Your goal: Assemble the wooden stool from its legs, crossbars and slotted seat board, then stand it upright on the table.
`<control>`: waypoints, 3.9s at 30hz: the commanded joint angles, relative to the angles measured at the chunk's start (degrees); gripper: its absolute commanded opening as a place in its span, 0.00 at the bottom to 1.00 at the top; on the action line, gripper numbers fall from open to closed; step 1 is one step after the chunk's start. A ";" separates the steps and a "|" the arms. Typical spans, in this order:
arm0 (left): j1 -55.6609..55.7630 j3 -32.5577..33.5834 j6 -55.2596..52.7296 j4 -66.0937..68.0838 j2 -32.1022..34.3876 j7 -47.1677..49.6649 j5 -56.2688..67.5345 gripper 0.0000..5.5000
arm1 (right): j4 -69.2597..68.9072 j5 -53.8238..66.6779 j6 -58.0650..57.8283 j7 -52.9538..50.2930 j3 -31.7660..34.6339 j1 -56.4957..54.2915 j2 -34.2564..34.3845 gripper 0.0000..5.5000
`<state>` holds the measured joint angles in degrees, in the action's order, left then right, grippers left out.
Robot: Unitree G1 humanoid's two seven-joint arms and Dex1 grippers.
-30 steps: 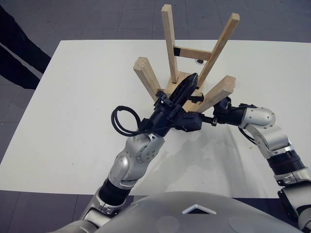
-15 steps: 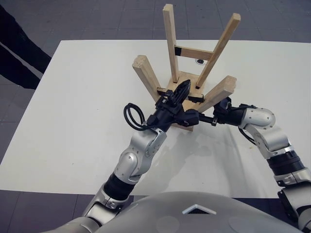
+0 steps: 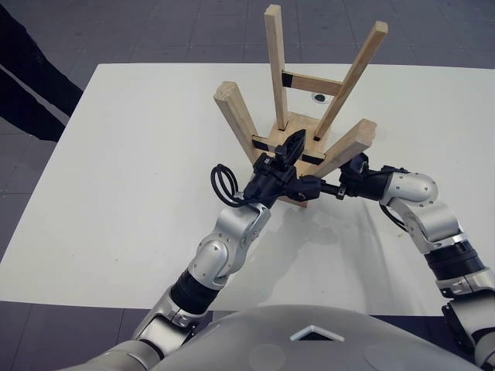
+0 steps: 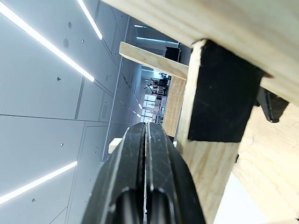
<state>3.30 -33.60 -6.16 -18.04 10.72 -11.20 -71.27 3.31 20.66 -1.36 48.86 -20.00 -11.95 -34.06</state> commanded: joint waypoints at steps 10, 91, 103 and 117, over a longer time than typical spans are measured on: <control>-6.41 -5.60 1.37 8.71 4.89 -8.04 0.62 0.02 | 0.95 -8.88 -22.38 4.08 -11.66 4.65 -6.22 0.37; -0.95 23.90 9.82 -20.47 3.70 15.82 20.33 0.02 | -0.87 -8.47 -11.00 -4.15 1.10 14.82 1.29 0.67; 3.32 40.76 10.26 -19.16 8.67 15.48 29.97 0.02 | 20.39 -17.44 -2.88 -3.02 1.17 4.94 -3.46 0.67; -7.96 51.41 -3.95 2.25 7.74 -1.79 68.07 0.02 | -23.75 2.75 -11.41 -2.09 15.66 32.30 -5.87 0.55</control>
<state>-4.69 17.51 -6.09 -19.64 18.22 -10.54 -6.33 -14.24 20.99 -10.63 46.62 -5.02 16.50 -39.77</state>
